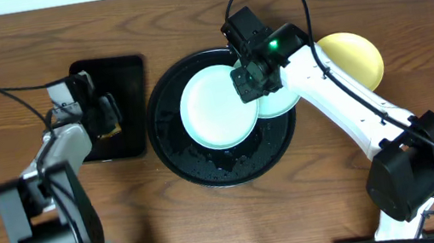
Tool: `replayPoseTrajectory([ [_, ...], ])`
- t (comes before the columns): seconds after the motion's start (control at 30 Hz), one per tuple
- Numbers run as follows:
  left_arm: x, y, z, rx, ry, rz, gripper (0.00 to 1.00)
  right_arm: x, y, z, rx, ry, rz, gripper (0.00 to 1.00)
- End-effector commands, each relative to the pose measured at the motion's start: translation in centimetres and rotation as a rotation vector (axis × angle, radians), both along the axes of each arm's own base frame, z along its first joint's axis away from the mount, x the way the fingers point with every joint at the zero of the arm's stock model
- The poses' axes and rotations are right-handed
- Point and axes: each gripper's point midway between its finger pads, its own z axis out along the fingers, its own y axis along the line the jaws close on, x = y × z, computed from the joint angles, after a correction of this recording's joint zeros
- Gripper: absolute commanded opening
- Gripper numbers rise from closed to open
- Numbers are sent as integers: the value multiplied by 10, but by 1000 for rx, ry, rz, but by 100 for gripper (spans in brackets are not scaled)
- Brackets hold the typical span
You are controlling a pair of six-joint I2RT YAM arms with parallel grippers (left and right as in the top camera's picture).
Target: Clean dirty plates on tray and stack at the side
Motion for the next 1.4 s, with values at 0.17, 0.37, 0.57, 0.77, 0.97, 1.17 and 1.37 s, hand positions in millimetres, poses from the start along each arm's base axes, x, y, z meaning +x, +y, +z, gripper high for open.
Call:
replayPoseTrajectory([
  [0.17,10,-1,-6,-4,-23,-18,8,0,3,2,-1,-8,5,1],
  [0.37,3,-12,-6,-63,2,-39,63,-1,3,2,-4,-3,5,1],
  [0.57,-24,-18,-22,-92,130,-34,22,-2,2,2,-6,0,5,1],
  [0.77,-35,-14,-33,-68,170,-16,56,-2,2,2,-4,-2,5,1],
  [0.97,-4,-7,-3,-39,17,-11,77,-2,2,2,-5,-2,5,1],
  [1.17,3,-2,-5,-13,-6,0,77,-1,3,2,-4,-3,5,1],
  [1.37,-1,-2,-41,-20,54,2,60,0,3,2,-1,-9,5,1],
])
